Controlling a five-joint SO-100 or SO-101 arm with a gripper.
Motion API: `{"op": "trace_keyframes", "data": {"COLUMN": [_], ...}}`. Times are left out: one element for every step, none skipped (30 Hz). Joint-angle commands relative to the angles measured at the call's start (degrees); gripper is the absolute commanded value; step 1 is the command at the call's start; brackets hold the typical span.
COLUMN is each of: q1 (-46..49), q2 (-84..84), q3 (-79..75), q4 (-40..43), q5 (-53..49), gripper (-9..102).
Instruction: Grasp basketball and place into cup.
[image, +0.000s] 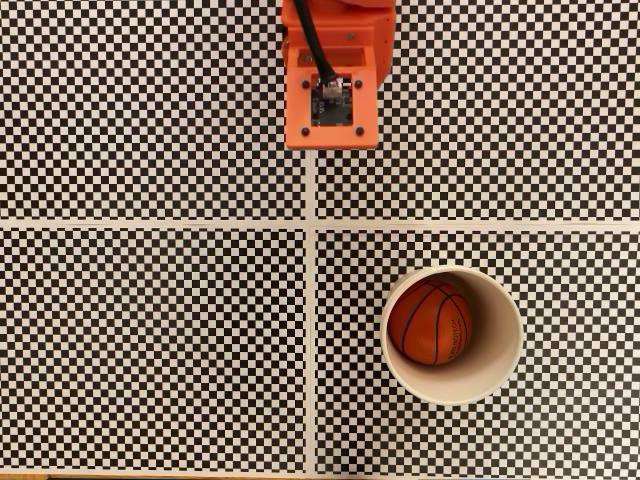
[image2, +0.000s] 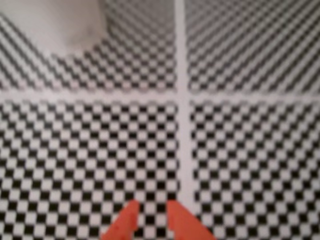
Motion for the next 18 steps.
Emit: {"op": "trace_keyframes", "data": {"q1": [0.09,-0.18,-0.53,-1.14,-1.67,-2.11,-2.46,-2.72,-2.81,-2.99,-3.34,-3.43,-3.43,-3.43,-3.43,-3.43,-3.43,-3.52], "q2": [0.35,0.35,0.35,0.35,0.35,0.35,0.35,0.35,0.35,0.35,0.26,0.18,0.26,0.35,0.35,0.35,0.35,0.35], "q3": [2.02,2.02,2.02,2.02,2.02,2.02,2.02,2.02,2.02,2.02,2.02,2.02,2.02,2.02,2.02,2.02,2.02,2.02], "q4": [4.75,6.33,7.73,8.96,9.67,10.46,11.07,11.69,12.13,12.13,12.13,12.13,12.13,12.13,12.13,12.13,12.13,12.13], "q5": [1.85,2.55,3.16,3.52,3.52,3.87,4.04,3.87,3.87,3.87,4.13,4.22,4.04,4.04,4.04,4.04,4.04,3.96], "gripper": [0,0,0,0,0,0,0,0,0,0,0,0,0,0,0,0,0,0]}}
